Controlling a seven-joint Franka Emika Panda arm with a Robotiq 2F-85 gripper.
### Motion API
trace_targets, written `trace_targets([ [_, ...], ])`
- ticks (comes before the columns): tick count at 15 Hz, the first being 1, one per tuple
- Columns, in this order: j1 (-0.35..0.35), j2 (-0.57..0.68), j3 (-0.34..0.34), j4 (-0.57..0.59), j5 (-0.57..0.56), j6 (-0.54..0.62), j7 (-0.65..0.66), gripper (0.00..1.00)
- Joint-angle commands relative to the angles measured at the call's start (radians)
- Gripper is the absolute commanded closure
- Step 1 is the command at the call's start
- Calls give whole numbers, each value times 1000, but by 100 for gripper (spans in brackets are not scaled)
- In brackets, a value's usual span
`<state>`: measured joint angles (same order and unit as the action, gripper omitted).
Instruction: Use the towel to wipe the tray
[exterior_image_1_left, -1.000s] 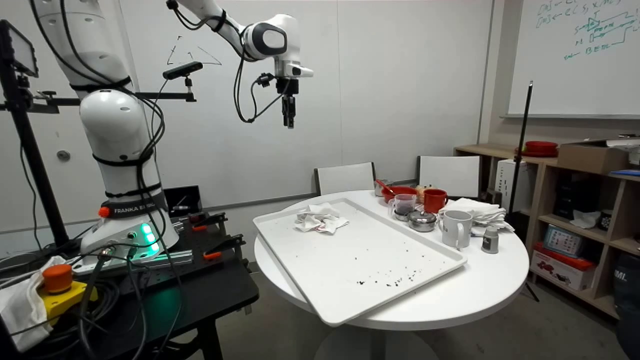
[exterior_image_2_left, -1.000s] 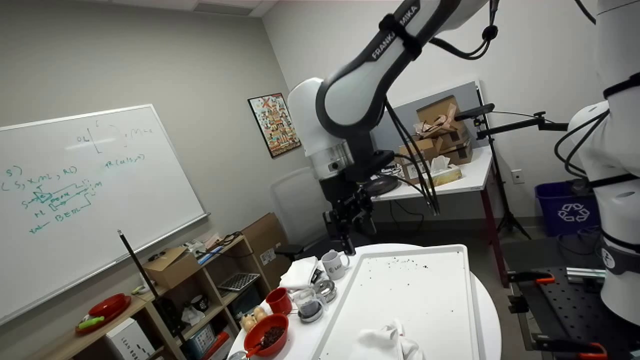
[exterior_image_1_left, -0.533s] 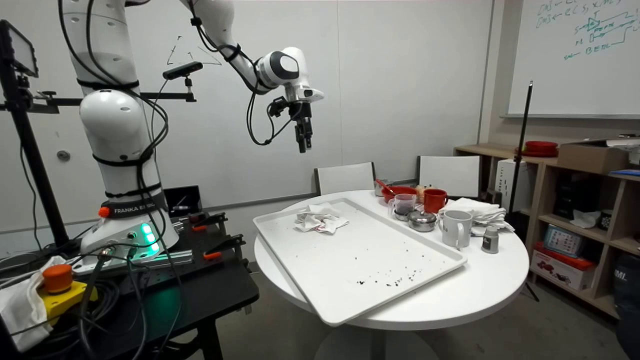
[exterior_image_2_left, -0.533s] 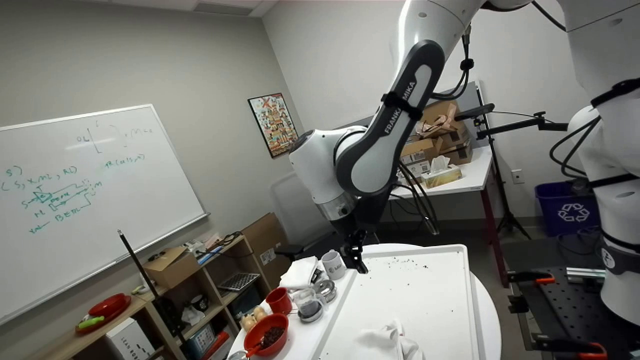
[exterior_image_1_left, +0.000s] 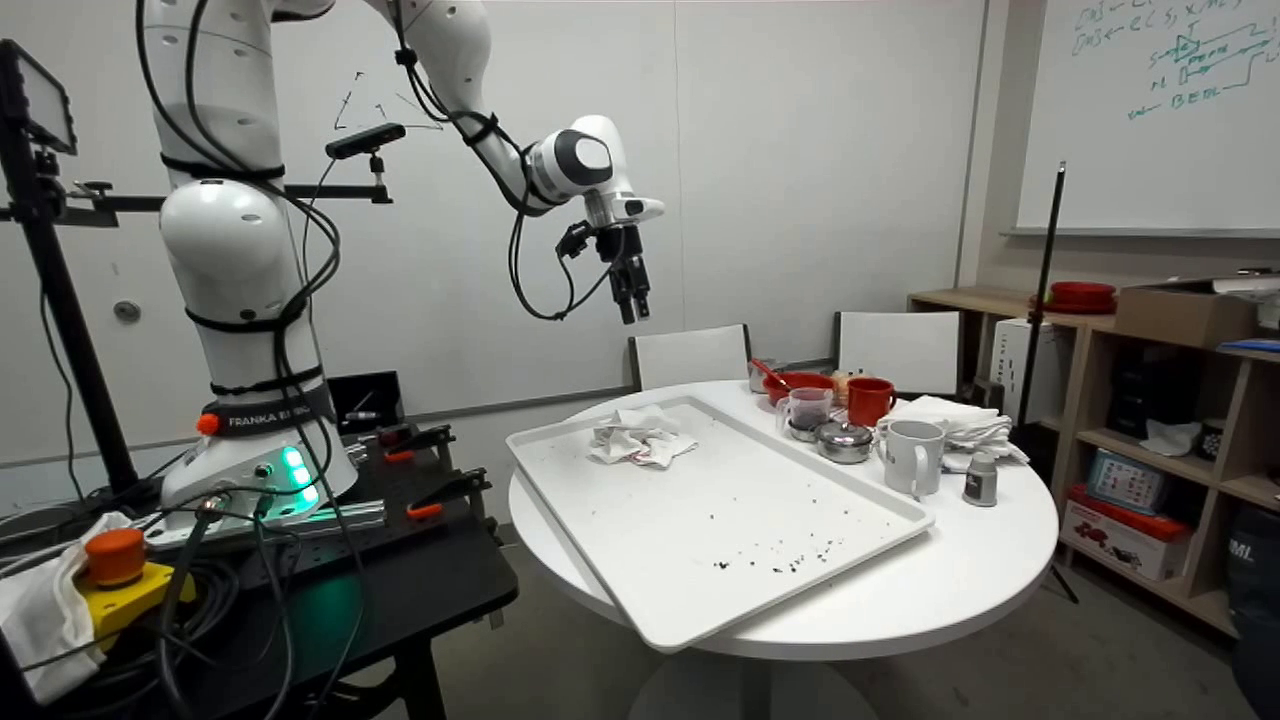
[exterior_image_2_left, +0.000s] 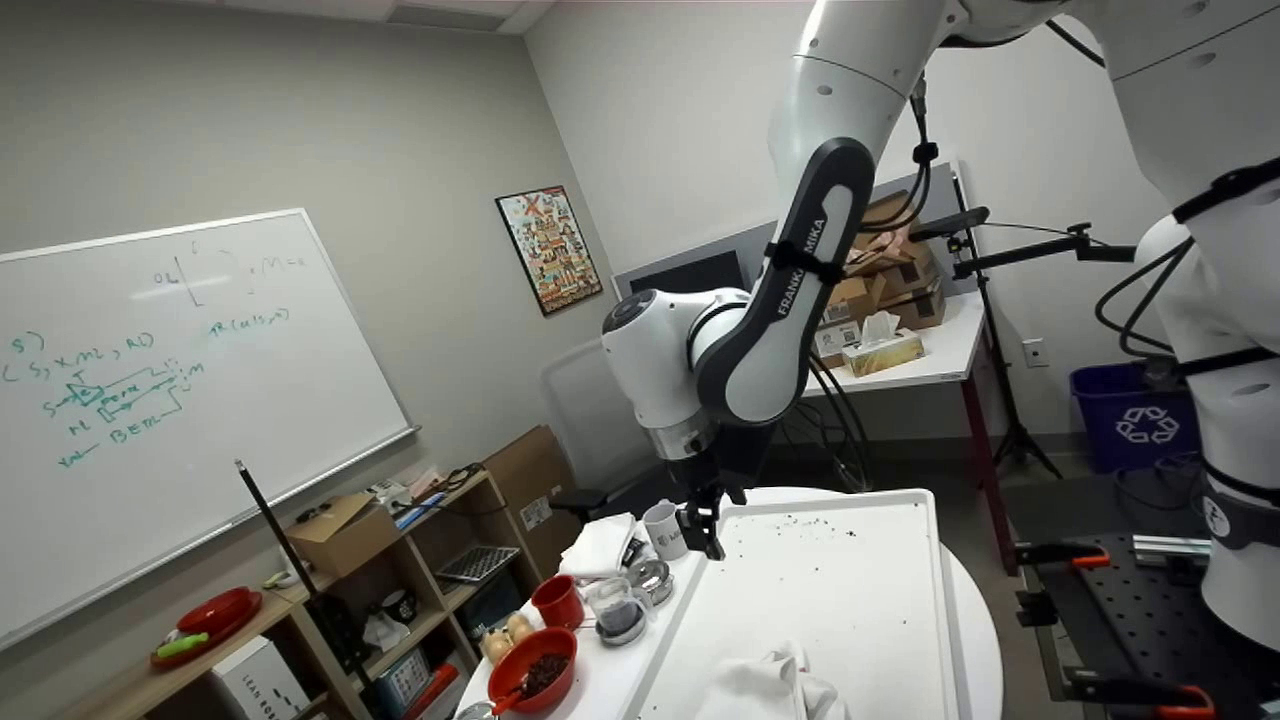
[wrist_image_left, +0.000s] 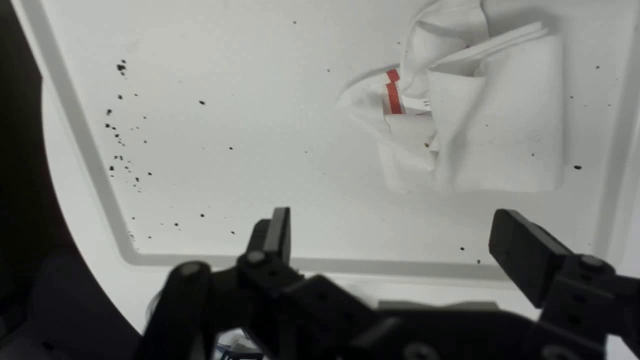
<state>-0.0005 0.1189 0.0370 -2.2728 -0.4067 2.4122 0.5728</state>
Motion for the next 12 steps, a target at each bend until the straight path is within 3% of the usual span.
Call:
trace_targets([
  [1,-4,32,-10,-22,190,142,-186,0],
  [5,-25,88,13,26,487,58,-449,0],
  [7,-26,115,1,56,535,6,-481,0],
  [12,-13,201,-47,151,484,-74,-399,0],
])
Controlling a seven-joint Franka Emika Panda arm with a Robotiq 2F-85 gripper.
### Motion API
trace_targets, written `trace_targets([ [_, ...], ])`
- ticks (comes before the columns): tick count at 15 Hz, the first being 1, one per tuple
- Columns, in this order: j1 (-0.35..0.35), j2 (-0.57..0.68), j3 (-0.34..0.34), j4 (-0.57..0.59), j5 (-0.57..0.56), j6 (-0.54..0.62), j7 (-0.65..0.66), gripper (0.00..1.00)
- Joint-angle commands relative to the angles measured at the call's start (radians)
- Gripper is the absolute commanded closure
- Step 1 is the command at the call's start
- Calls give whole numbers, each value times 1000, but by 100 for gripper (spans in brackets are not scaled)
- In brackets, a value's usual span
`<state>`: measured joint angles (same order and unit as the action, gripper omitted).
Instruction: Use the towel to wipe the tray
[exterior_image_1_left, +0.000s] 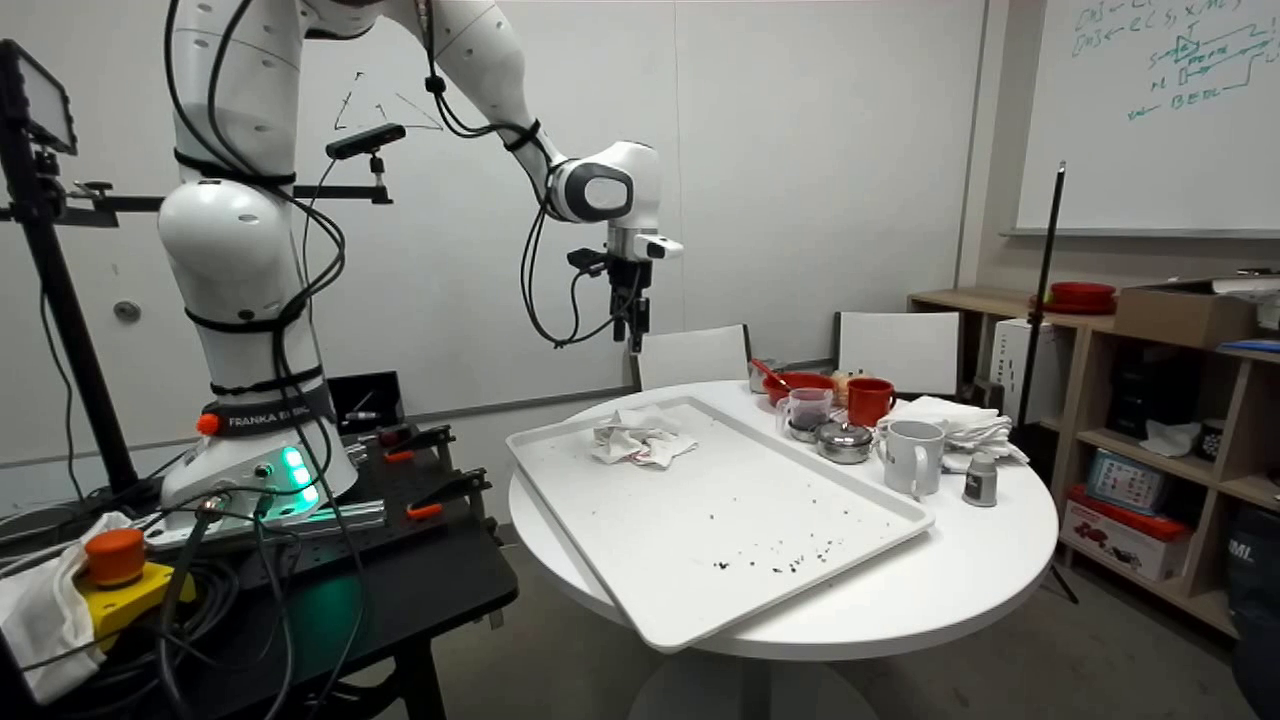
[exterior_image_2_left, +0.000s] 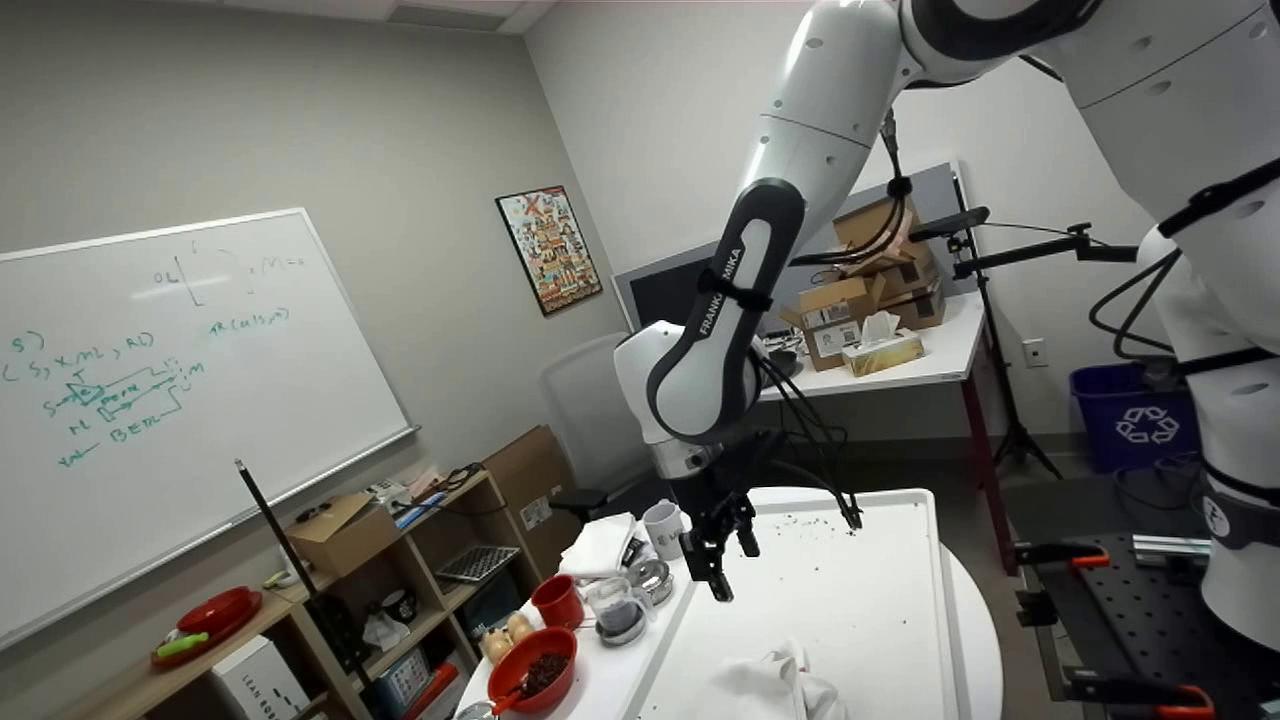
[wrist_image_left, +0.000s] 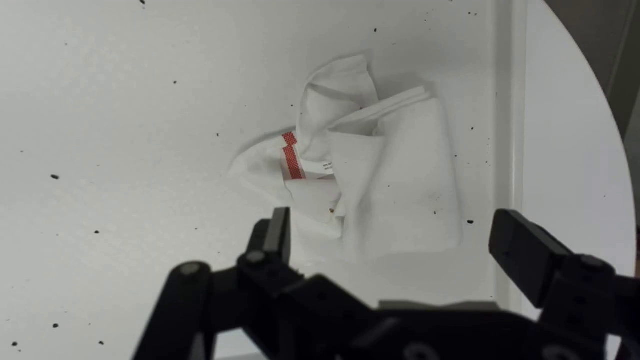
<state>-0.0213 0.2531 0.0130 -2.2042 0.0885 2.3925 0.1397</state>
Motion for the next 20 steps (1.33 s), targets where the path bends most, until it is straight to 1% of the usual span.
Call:
trace_targets([
  [1,13,79,-31,94,-23,-62,49,0],
  [2,23,75,-42,91,-42,-46,79,0],
  [3,8,48,-29,50,-10,-27,23,0],
  [8,15,68,-37,72,-18,-27,49,0],
  [9,14,80,-36,89,-16,-43,50,0],
  [12,14,168,-36,168,-12,-70,57,0],
  [20,22,368,-30,332,-10,-87,51,0],
])
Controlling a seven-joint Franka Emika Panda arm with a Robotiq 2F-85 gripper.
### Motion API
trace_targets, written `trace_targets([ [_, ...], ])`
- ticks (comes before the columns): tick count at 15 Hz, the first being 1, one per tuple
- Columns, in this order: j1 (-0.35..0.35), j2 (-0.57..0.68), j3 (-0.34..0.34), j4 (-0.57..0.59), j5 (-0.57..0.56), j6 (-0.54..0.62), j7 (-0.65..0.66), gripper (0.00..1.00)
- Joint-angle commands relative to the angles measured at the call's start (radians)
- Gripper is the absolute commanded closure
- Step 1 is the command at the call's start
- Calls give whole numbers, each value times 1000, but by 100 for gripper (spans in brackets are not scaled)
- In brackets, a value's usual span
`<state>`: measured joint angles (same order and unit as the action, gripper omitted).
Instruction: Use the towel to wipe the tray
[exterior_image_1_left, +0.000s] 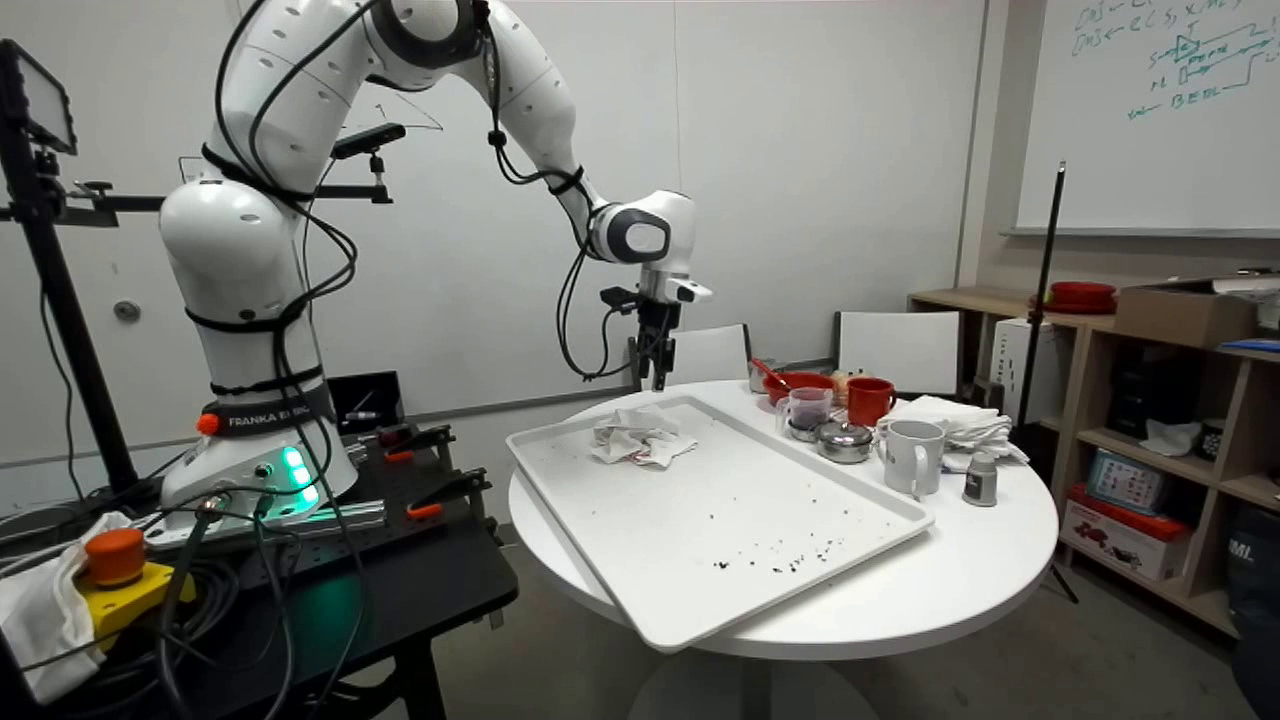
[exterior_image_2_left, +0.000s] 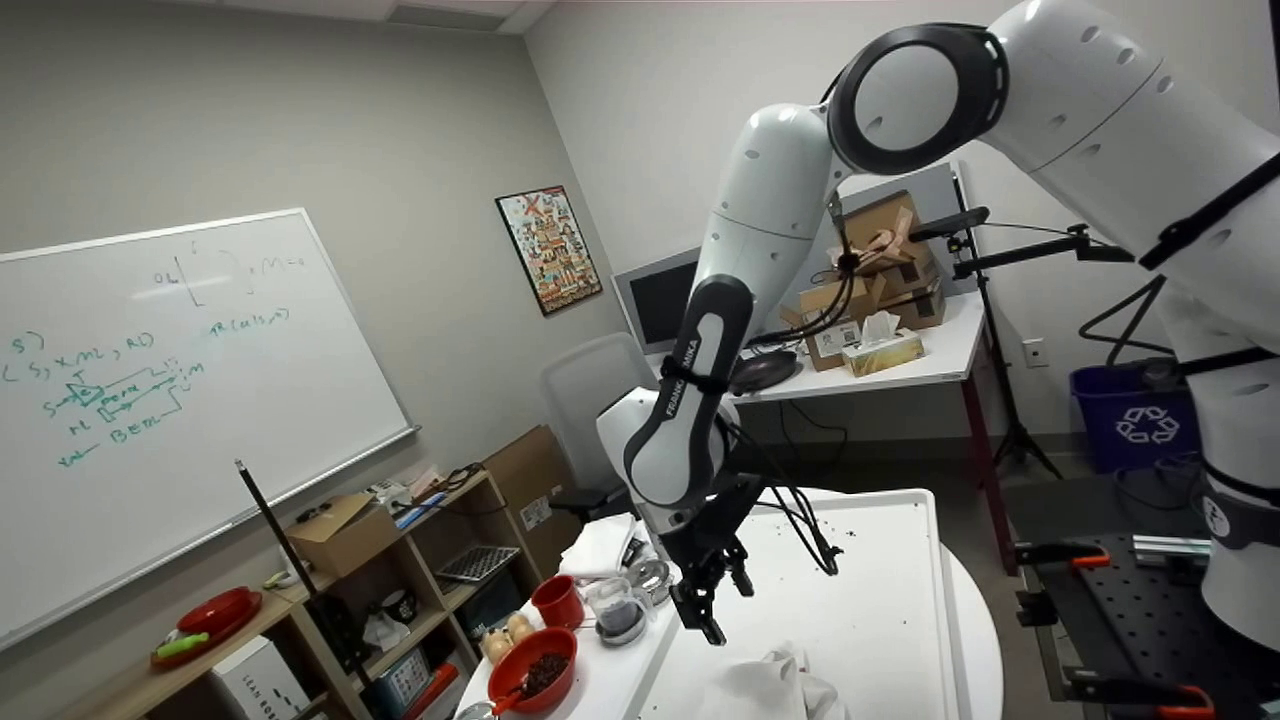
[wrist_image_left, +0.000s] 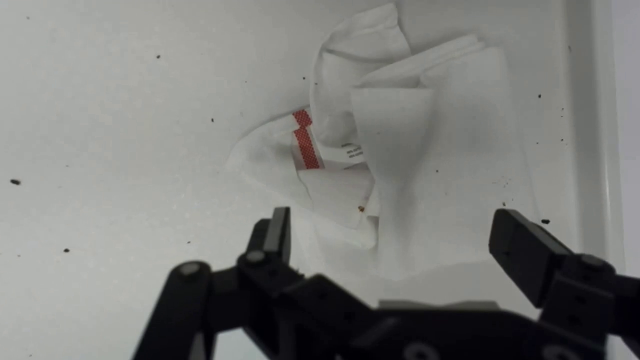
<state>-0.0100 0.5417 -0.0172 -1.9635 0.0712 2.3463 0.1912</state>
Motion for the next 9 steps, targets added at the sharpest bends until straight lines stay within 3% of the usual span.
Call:
trace_targets([
  [1,13,105,5,108,9,-42,-4,0],
  [9,32,258,16,189,19,-40,12,0],
])
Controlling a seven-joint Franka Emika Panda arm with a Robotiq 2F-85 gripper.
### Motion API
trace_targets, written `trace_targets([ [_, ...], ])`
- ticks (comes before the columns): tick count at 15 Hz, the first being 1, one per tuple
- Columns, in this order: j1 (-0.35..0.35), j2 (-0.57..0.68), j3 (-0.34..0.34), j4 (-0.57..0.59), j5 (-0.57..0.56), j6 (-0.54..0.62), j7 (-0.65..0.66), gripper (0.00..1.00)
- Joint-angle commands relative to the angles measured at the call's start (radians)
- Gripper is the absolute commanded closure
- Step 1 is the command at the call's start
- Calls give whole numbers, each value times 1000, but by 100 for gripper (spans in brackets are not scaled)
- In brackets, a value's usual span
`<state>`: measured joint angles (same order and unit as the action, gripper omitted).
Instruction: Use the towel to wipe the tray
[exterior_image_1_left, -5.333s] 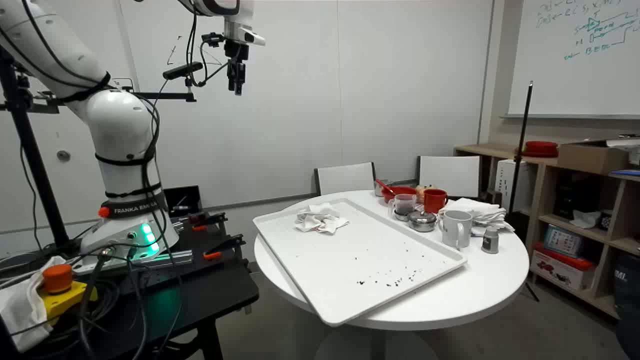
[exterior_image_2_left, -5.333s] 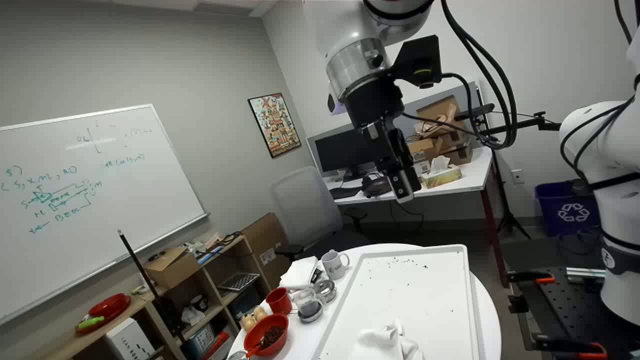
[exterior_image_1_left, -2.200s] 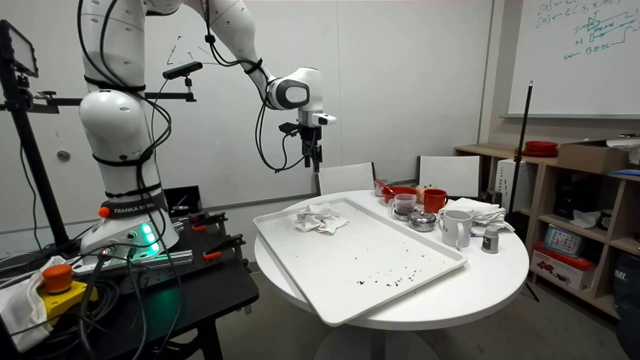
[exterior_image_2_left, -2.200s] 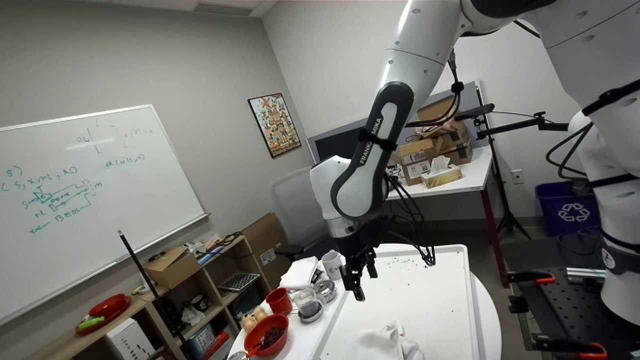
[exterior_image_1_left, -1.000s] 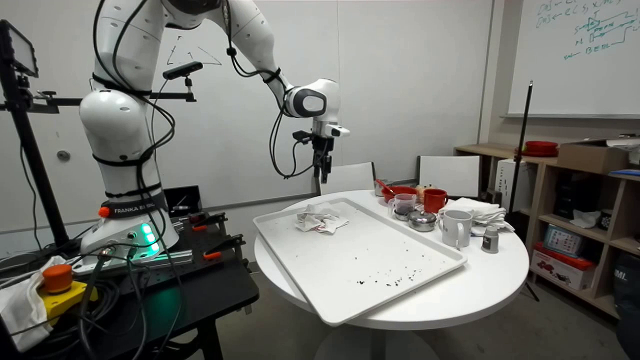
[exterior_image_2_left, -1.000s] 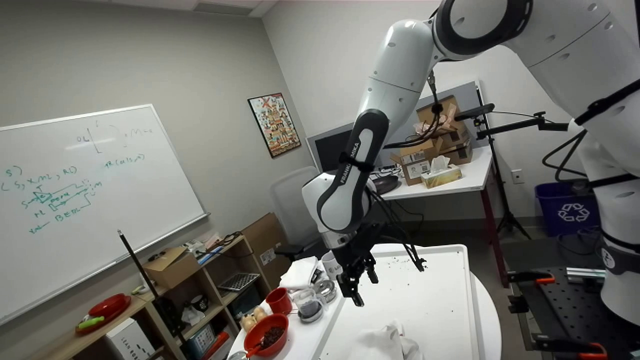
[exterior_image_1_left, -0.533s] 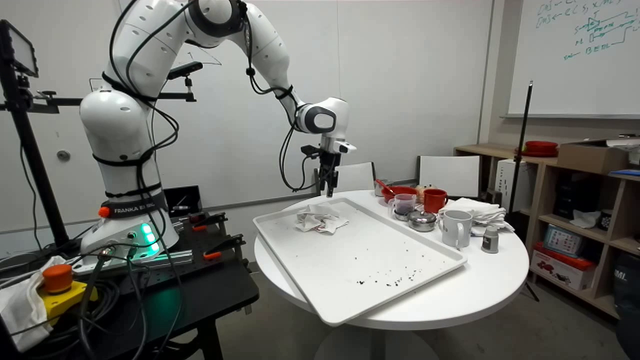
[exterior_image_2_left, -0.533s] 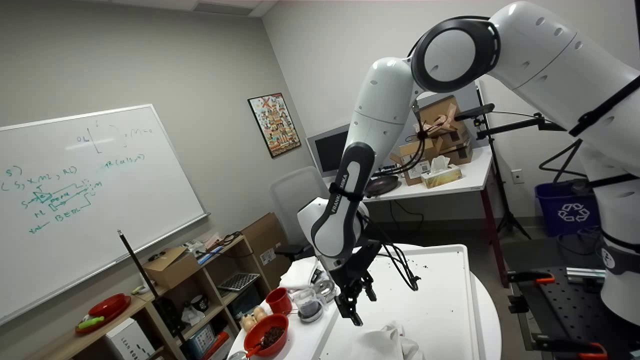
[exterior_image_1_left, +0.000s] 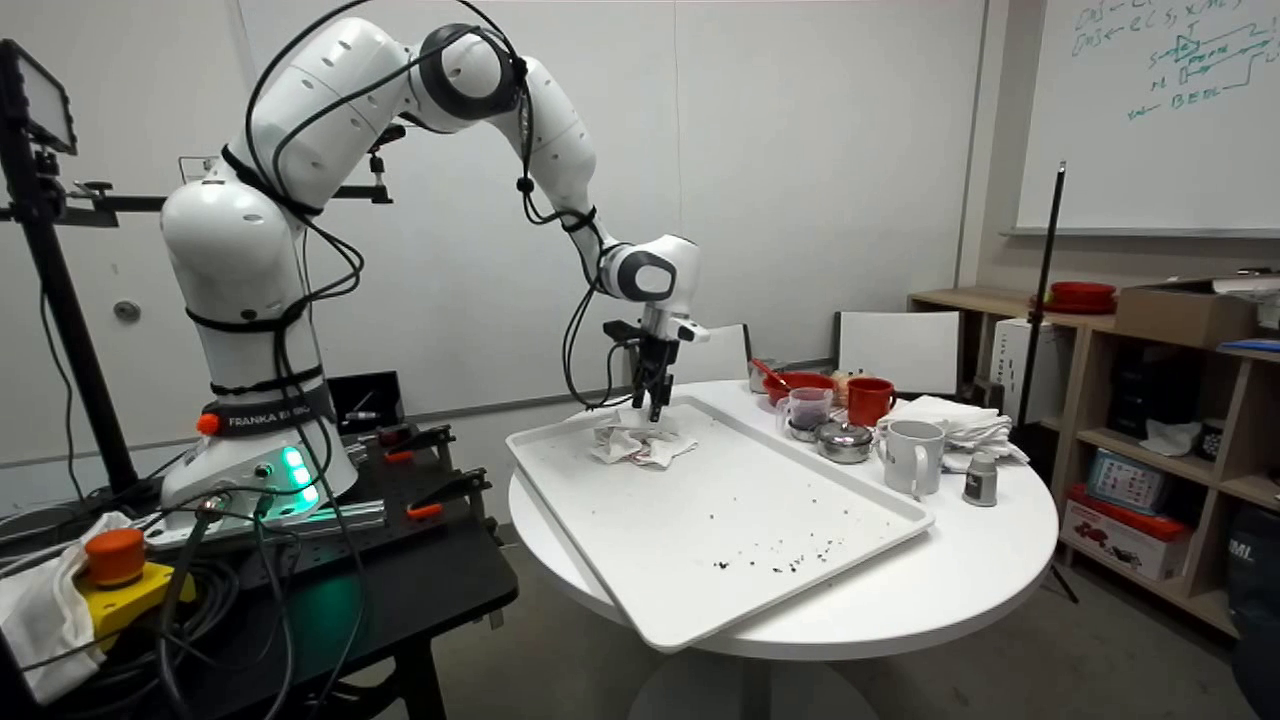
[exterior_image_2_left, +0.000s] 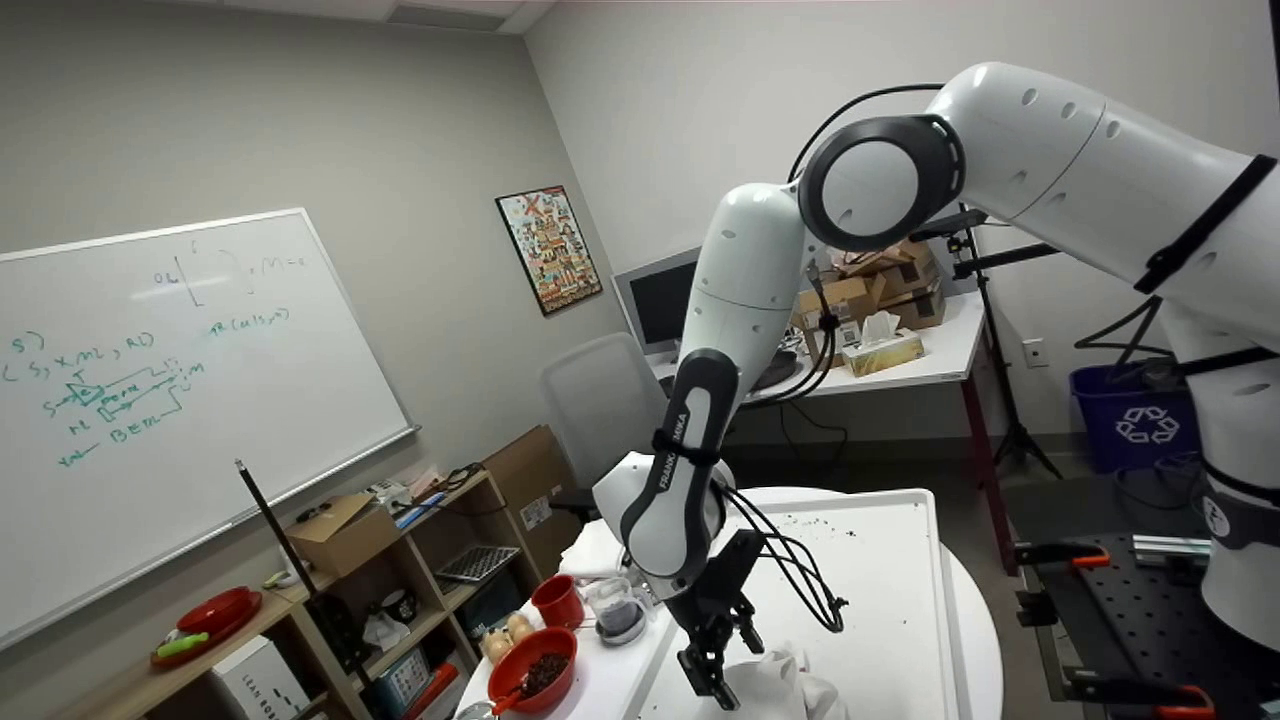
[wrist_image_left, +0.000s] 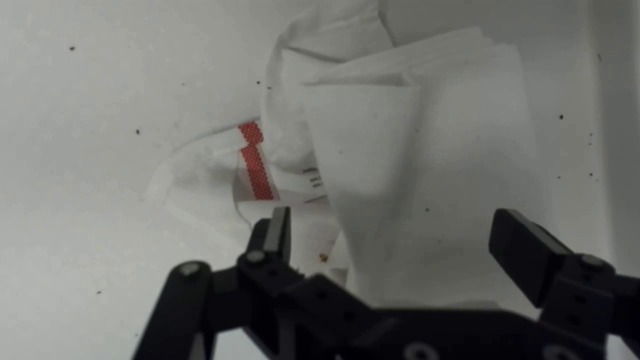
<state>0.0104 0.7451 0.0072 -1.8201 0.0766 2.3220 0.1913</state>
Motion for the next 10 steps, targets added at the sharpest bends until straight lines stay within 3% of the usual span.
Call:
trace_targets([
  [1,15,64,-14,39,12,-5,19,0],
  [10,74,130,-85,-19,-25,138,102,0],
])
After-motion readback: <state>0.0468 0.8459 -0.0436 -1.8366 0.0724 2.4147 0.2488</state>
